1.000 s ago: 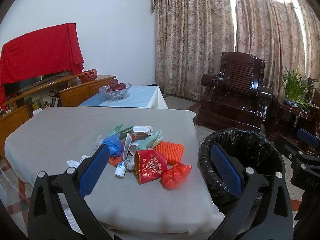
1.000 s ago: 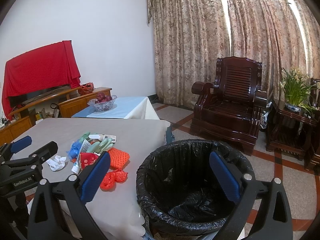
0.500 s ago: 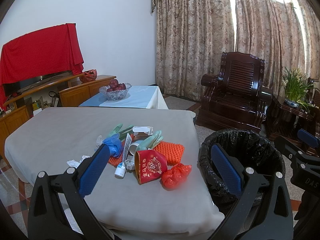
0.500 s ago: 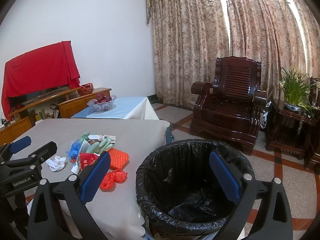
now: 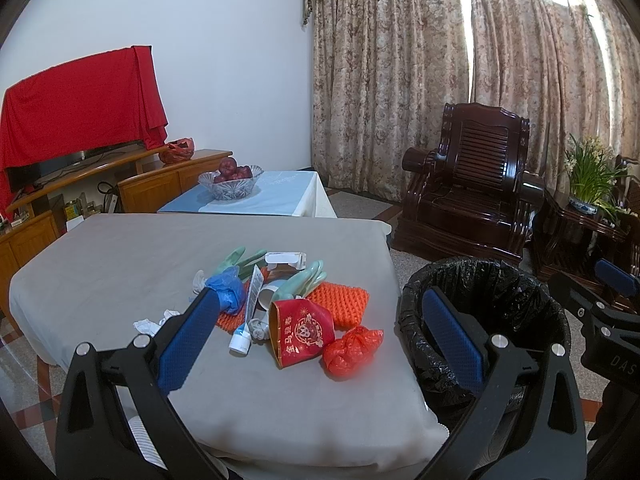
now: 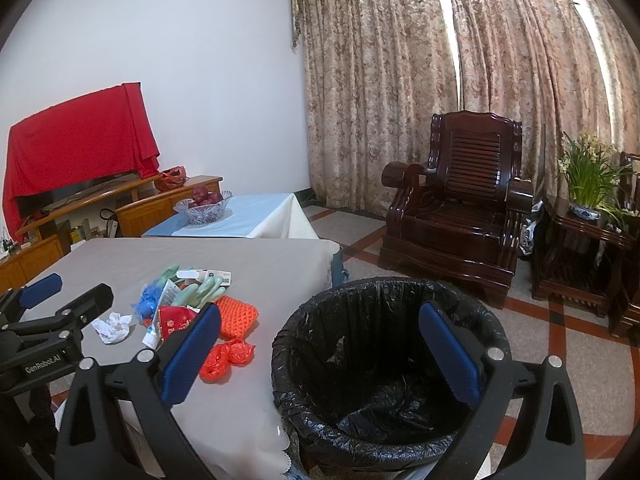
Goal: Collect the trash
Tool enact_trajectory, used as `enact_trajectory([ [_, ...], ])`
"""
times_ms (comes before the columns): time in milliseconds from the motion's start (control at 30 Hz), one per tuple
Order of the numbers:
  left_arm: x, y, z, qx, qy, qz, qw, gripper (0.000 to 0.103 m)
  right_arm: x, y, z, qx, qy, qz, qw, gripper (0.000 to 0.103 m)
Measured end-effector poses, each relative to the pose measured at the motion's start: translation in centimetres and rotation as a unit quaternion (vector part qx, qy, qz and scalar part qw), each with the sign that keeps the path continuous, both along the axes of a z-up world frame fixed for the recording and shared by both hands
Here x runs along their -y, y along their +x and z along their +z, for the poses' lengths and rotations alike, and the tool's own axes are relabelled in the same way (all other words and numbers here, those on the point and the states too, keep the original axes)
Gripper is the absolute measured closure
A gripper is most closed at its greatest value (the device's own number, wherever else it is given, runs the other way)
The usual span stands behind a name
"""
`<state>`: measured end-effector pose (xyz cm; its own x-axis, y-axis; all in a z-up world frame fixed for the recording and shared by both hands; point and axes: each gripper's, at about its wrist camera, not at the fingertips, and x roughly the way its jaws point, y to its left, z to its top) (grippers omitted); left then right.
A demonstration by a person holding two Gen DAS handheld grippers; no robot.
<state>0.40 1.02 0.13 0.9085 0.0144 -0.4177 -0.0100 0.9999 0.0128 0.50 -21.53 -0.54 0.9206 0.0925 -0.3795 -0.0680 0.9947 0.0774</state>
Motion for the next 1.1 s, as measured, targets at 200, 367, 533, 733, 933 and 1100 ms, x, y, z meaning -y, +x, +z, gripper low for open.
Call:
enact_trajectory([
  [200, 0.0, 0.0, 0.0, -0.001, 0.000, 0.000, 1.0000, 0.005, 0.1, 0.0, 0.1, 0.000, 0.001, 0.000, 1.000, 0.006],
  [367, -0.1, 0.1, -0.1, -0.001, -0.001, 0.000, 1.0000, 0.005, 0.0, 0.0, 0.0, 0.000, 0.000, 0.000, 1.000, 0.006],
  [533, -0.1, 0.2, -0.3, -0.002, -0.002, 0.002, 1.0000, 0.005, -0.1, 0.3, -0.1, -0.001, 0.000, 0.002, 1.000, 0.006],
  [733, -0.2, 0.5, -0.7, -0.007, -0.005, 0.005, 1.0000, 0.005, 0.1, 0.7, -0.5, -0.002, -0.001, 0.004, 1.000, 0.006],
  [933, -0.9, 0.8, -0.9, -0.011, -0.011, 0.011, 0.9998, 0.005, -1.4, 1.4, -0.6, -0.005, -0.004, 0.016, 1.000, 0.006],
  [1100, -3.0, 2.0, -1.8, -0.022, 0.002, 0.031, 0.9993, 0.005, -3.0, 2.8, -1.4, -0.021, -0.001, 0.041, 0.999, 0.006],
])
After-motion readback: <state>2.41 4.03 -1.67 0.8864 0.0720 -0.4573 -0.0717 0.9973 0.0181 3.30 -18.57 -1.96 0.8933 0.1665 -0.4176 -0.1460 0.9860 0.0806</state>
